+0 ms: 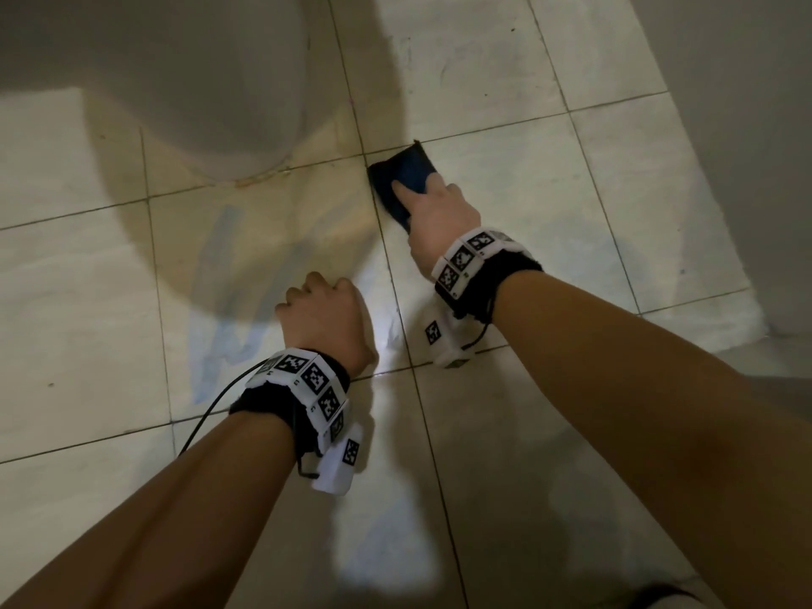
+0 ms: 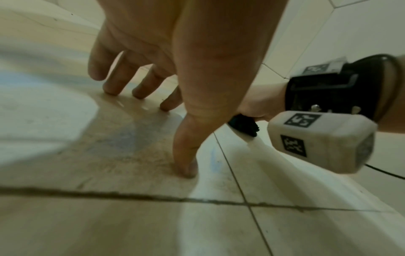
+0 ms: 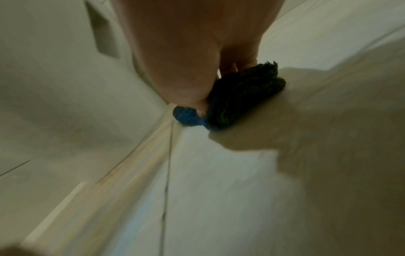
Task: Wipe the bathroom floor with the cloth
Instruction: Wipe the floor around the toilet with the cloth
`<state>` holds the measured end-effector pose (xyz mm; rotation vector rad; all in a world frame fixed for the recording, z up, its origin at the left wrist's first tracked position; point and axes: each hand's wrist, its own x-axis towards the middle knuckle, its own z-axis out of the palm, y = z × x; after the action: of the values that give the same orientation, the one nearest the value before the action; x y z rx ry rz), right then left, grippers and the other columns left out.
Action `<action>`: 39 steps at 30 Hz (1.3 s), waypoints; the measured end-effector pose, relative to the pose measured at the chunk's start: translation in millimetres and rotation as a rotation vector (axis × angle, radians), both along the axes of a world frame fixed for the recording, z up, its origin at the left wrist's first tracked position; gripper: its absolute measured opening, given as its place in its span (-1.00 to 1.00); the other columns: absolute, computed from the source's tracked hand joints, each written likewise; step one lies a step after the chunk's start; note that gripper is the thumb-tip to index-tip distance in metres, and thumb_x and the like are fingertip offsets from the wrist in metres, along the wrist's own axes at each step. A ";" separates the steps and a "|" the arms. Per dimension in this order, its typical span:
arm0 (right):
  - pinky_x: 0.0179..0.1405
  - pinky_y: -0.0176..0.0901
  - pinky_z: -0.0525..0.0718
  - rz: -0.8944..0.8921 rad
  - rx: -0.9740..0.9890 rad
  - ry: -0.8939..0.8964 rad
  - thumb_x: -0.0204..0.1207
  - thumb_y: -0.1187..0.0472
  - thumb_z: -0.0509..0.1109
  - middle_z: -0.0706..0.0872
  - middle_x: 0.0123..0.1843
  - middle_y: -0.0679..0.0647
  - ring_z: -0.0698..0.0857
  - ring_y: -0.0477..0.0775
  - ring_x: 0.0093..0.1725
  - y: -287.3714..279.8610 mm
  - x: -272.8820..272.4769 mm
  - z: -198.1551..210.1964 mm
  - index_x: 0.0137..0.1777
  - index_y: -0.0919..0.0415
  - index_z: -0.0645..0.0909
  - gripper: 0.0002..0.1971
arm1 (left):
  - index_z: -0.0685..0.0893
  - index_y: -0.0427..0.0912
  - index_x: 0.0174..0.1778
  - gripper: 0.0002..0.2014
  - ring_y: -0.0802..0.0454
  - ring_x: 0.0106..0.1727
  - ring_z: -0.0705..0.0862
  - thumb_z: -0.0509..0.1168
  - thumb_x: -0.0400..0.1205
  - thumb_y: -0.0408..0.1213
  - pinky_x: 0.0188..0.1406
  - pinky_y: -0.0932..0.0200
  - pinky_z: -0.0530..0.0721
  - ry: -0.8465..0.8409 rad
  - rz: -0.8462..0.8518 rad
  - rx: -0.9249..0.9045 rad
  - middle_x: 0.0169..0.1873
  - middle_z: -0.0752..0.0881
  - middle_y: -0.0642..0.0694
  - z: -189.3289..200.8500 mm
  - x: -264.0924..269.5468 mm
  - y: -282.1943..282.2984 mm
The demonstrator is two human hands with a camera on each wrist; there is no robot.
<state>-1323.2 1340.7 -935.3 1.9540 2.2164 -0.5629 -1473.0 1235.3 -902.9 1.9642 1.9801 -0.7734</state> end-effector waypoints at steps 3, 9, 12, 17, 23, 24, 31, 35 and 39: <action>0.22 0.14 0.61 -0.061 0.029 0.014 0.64 0.23 0.22 0.34 0.52 0.28 0.45 0.35 0.36 12.1 36.6 2.4 0.73 -0.10 0.12 -0.32 | 0.49 -0.15 0.28 -0.24 -0.27 0.09 0.56 0.54 0.27 0.19 0.00 -0.03 0.53 -0.002 -0.016 0.019 0.15 0.49 -0.23 -1.1 -2.6 -3.6; 0.43 0.13 0.50 -0.311 0.015 -0.076 0.67 0.22 0.22 0.18 0.65 0.41 0.43 0.48 0.45 26.8 132.4 4.1 0.74 -0.10 0.12 -0.34 | 0.52 -0.14 0.25 -0.29 -0.26 0.08 0.56 0.51 0.29 0.18 0.07 -0.05 0.50 0.006 -0.036 0.046 0.14 0.50 -0.22 -1.7 -4.6 -6.8; 0.51 0.11 0.45 -0.383 -0.062 -0.068 0.66 0.24 0.24 0.05 0.71 0.38 0.34 0.46 0.55 22.1 144.3 9.5 0.75 -0.09 0.08 -0.30 | 0.53 -0.14 0.24 -0.30 -0.27 0.09 0.56 0.53 0.29 0.16 0.08 -0.05 0.50 0.001 -0.022 0.045 0.15 0.50 -0.22 -2.6 -3.1 -7.7; 0.39 0.12 0.56 -0.396 -0.162 -0.059 0.59 0.28 0.28 0.09 0.67 0.35 0.49 0.40 0.43 0.1 110.8 16.5 0.77 -0.05 -0.03 -0.19 | 0.56 -0.15 0.19 -0.33 -0.27 0.09 0.56 0.57 0.27 0.12 0.08 -0.04 0.51 -0.011 0.009 0.069 0.12 0.51 -0.22 -3.6 -1.9 -8.0; 0.29 0.17 0.62 -0.290 -0.172 -0.097 0.59 0.23 0.33 0.22 0.56 0.27 0.48 0.31 0.37 -38.0 66.6 11.3 0.76 -0.09 -0.02 -0.18 | 0.55 -0.17 0.22 -0.26 -0.30 0.13 0.56 0.57 0.25 0.18 0.22 -0.13 0.53 -0.045 0.031 0.110 0.16 0.53 -0.24 -5.5 -6.1 -14.0; 0.27 0.17 0.63 -0.269 -0.180 -0.103 0.59 0.23 0.33 0.23 0.55 0.26 0.48 0.30 0.37 -44.0 60.5 11.5 0.75 -0.10 -0.02 -0.17 | 0.55 -0.17 0.21 -0.26 -0.31 0.13 0.57 0.57 0.24 0.20 0.24 -0.16 0.53 -0.054 0.027 0.114 0.16 0.53 -0.24 -5.1 -7.6 -15.2; 0.15 0.07 0.67 -0.164 -0.134 -0.097 0.61 0.23 0.26 0.31 0.47 0.22 0.57 0.27 0.23 -92.0 24.9 11.7 0.75 -0.06 0.02 -0.25 | 0.48 -0.03 0.36 -0.28 -0.29 0.29 0.54 0.47 0.34 0.19 0.28 -0.22 0.48 -0.333 0.033 0.149 0.32 0.55 -0.19 -1.4 -42.4 -28.5; 0.07 0.02 0.66 -0.137 -0.120 -0.070 0.59 0.22 0.27 0.27 0.52 0.24 0.58 0.27 0.23 -115.5 0.9 7.8 0.76 -0.01 0.00 -0.22 | 0.28 0.07 0.63 -0.15 -0.22 0.57 0.29 0.47 0.43 0.07 0.49 -0.28 0.32 -0.443 0.122 0.194 0.61 0.33 -0.11 -3.4 -72.3 -42.2; -0.01 -0.03 0.63 -0.114 -0.138 -0.075 0.59 0.24 0.29 0.23 0.56 0.25 0.59 0.26 0.23 -126.6 -19.8 5.8 0.77 0.04 -0.06 -0.18 | 0.31 0.08 0.62 -0.18 -0.21 0.58 0.25 0.48 0.44 0.06 0.46 -0.30 0.35 -0.381 0.165 0.253 0.60 0.32 -0.08 -3.9 -100.6 -59.2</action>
<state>-1343.0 1214.1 -929.5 2.0051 1.9760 -0.6288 -1573.5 1176.1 -906.8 1.8701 2.0399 -0.0993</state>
